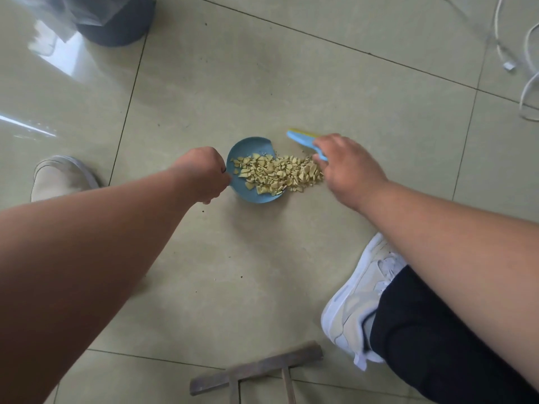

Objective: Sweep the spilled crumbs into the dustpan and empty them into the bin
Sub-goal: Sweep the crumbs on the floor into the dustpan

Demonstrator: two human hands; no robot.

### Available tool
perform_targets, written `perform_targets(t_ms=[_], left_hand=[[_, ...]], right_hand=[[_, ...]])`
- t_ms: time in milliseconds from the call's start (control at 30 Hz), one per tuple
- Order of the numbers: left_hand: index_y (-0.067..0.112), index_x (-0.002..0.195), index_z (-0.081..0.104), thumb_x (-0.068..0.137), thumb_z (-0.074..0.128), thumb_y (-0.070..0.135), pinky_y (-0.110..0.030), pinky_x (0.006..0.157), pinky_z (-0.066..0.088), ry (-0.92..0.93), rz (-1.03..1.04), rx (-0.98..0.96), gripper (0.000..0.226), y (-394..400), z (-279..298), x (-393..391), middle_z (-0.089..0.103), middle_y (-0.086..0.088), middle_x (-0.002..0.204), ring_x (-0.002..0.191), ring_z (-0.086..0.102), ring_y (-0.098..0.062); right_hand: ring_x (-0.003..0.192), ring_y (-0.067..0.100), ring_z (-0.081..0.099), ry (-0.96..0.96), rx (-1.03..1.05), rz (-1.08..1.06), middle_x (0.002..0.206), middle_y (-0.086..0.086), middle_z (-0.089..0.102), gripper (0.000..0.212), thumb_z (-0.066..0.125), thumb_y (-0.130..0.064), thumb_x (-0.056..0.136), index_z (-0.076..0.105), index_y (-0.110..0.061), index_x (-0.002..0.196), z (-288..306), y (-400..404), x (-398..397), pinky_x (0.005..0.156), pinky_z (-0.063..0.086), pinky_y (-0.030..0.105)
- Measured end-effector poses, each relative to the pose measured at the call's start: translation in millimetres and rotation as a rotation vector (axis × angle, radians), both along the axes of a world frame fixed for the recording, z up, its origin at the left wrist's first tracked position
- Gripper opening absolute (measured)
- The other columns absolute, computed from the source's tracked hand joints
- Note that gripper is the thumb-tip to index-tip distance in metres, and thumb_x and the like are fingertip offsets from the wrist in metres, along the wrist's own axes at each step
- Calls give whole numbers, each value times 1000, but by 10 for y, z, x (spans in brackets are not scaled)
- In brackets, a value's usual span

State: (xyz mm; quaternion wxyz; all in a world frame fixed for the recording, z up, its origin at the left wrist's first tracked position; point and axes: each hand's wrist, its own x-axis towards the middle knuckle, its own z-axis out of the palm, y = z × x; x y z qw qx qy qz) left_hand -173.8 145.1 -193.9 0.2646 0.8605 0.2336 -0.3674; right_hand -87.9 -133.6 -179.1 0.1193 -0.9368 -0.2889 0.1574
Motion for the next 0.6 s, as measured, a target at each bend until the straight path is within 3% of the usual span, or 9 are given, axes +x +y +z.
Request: perform_targets(t_ms=[167, 367, 600], left_hand=[[-2, 91, 76, 96, 59, 15, -21, 49, 50, 2, -1, -12, 25, -22, -16, -14, 82, -11, 78, 55, 77, -24], [-1, 84, 75, 92, 57, 13, -22, 47, 51, 18, 56, -44, 24, -79, -61, -87, 82, -14, 77, 52, 74, -26], [4, 79, 75, 93, 60, 20, -22, 51, 53, 23, 59, -50, 26, -160, -104, -123, 80, -8, 69, 46, 74, -18]], right_hand=[[111, 42, 58, 38, -147, -125, 126, 19, 61, 29, 54, -23, 102, 60, -8, 127, -10, -445, 133, 95, 47, 48], [112, 42, 56, 114, -84, -208, 126, 21, 59, 29, 53, -22, 102, 58, -5, 125, -84, -88, -159, 92, 46, 45], [109, 39, 57, 157, 33, 91, 124, 17, 62, 29, 57, -18, 99, 59, -6, 125, -110, 494, -666, 94, 47, 47]])
